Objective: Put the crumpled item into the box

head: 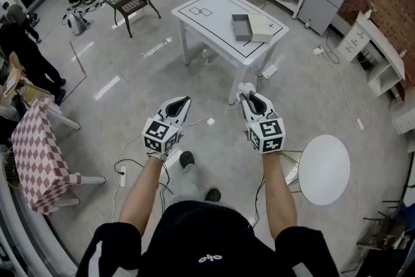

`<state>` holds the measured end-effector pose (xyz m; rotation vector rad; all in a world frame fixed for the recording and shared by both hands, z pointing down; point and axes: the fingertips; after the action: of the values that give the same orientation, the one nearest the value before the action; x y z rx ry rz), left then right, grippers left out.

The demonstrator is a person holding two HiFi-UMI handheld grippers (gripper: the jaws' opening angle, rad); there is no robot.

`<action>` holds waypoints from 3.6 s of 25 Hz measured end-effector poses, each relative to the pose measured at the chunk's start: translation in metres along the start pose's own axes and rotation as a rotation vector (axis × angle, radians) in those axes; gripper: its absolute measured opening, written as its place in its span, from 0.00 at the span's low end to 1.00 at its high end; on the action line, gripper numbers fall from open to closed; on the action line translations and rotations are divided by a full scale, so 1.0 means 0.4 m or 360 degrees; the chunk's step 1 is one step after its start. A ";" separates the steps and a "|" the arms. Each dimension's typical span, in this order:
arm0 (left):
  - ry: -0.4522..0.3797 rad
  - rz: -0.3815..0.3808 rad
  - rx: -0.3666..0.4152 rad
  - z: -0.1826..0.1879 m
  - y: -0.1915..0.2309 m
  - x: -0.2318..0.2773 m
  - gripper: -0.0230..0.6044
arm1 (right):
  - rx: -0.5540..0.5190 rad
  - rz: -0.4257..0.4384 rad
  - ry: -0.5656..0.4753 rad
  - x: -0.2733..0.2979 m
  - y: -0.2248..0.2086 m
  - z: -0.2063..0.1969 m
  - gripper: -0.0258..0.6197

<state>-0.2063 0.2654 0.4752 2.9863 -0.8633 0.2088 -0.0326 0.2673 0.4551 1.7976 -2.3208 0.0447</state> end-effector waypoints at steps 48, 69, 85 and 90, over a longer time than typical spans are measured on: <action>-0.0093 -0.0477 -0.0026 0.062 0.579 0.440 0.05 | 0.0001 -0.0341 0.0135 0.631 -0.131 0.057 0.15; -0.0025 -0.0309 -0.0022 0.143 0.819 1.057 0.05 | 0.0031 -0.0141 0.0176 1.097 -0.661 0.040 0.15; -0.0016 -0.0023 -0.0116 0.128 0.890 1.384 0.05 | 0.0022 0.0075 0.0218 1.298 -0.957 -0.020 0.14; -0.0005 0.0073 -0.0130 0.121 0.887 1.422 0.05 | 0.0018 0.0157 0.0236 1.338 -0.989 -0.041 0.15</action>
<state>0.0869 -0.3390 0.5001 2.8947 -0.9180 0.1656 0.2231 -0.3430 0.5275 1.6243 -2.3063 0.1996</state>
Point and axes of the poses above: the fingertips, and each gripper's own axes: x forward along the fingers, y to its left, z out of its top, and after that the axes turned 13 degrees about -z, right-handed
